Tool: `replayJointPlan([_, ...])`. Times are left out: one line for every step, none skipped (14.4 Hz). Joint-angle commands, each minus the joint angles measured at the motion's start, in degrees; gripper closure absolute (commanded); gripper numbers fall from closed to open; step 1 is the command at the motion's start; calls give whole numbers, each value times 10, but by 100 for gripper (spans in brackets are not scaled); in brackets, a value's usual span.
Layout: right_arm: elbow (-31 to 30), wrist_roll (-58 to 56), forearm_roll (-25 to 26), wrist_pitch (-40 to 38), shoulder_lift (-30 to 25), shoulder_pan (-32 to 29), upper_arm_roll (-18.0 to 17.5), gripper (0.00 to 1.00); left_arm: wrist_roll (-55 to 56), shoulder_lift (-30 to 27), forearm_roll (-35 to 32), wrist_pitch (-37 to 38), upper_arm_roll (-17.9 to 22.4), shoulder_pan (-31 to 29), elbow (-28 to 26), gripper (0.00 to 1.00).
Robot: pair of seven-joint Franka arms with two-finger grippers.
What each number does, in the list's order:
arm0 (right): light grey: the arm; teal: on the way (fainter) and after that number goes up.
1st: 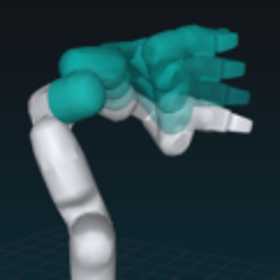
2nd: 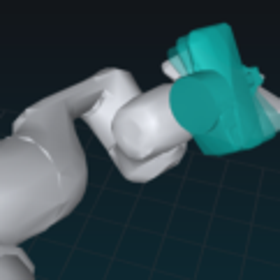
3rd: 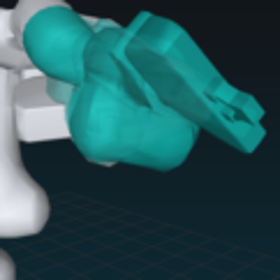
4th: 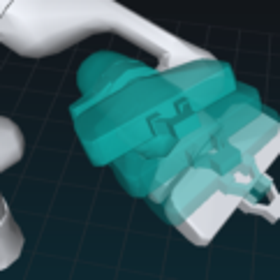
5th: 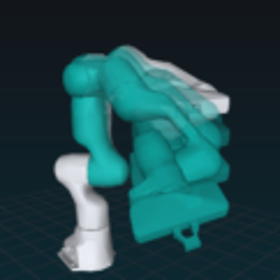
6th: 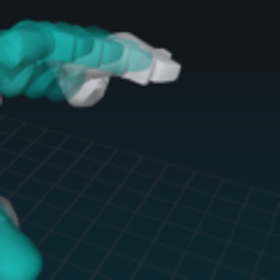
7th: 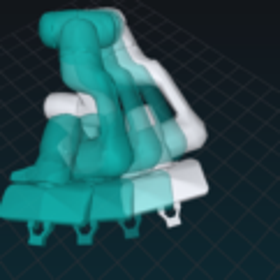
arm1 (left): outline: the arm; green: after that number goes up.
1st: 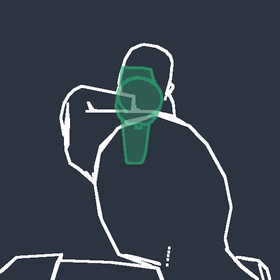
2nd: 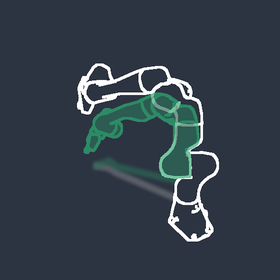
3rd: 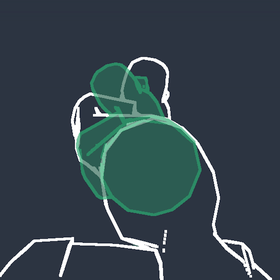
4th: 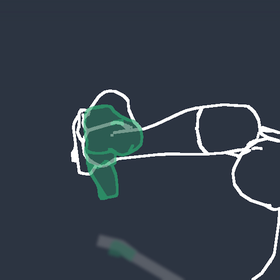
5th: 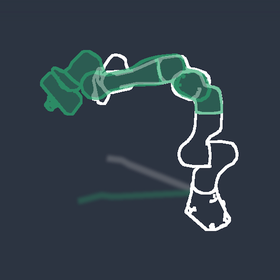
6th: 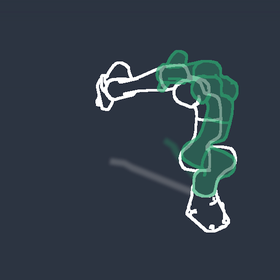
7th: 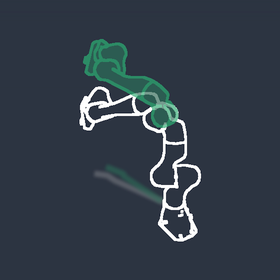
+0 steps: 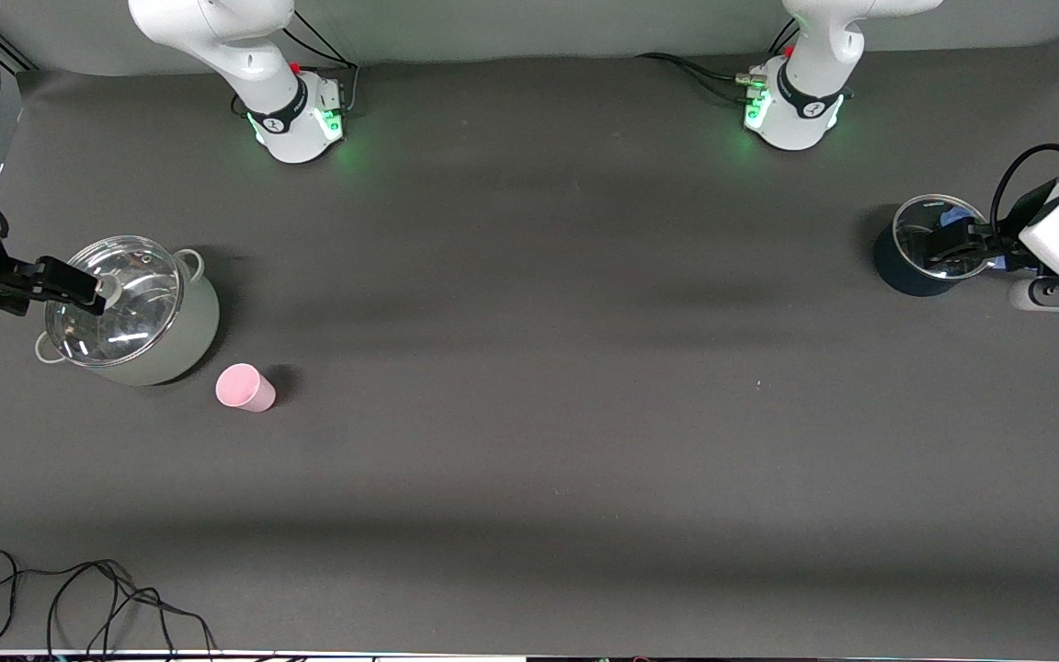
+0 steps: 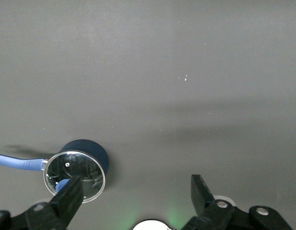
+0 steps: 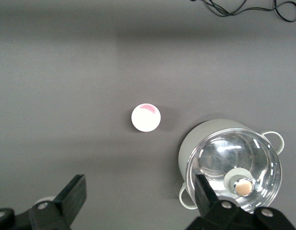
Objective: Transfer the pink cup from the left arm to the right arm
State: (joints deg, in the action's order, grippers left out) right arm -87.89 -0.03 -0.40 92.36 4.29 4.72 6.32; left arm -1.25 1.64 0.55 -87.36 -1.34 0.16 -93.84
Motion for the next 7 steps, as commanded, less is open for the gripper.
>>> replayJointPlan([-57, -2, 1, 33, -47, -34, -32, 0, 11, 0, 7, -3, 5, 5, 4, 0])
replayJointPlan([-69, -1, 1, 49, -54, -34, -32, 0, 11, 0, 7, -3, 5, 5, 4, 0])
replayJointPlan([-69, -1, 2, 50, -53, -30, -31, 0, 11, 0, 7, -4, 5, 5, 4, 0])
replayJointPlan([-63, 12, 2, 49, -47, -29, -31, 0, 11, 0, 6, -3, 5, 5, 4, 0])
replayJointPlan([-52, 29, 3, 47, -39, -25, -32, 0, 11, 0, 6, -3, 5, 5, 3, 0])
replayJointPlan([-49, 35, 3, 47, -28, -22, -31, 0, 11, 1, 6, -3, 5, 5, 3, 0])
replayJointPlan([-51, 35, 5, 47, -28, -22, -32, 0, 11, 0, 6, -3, 5, 5, 3, 0])
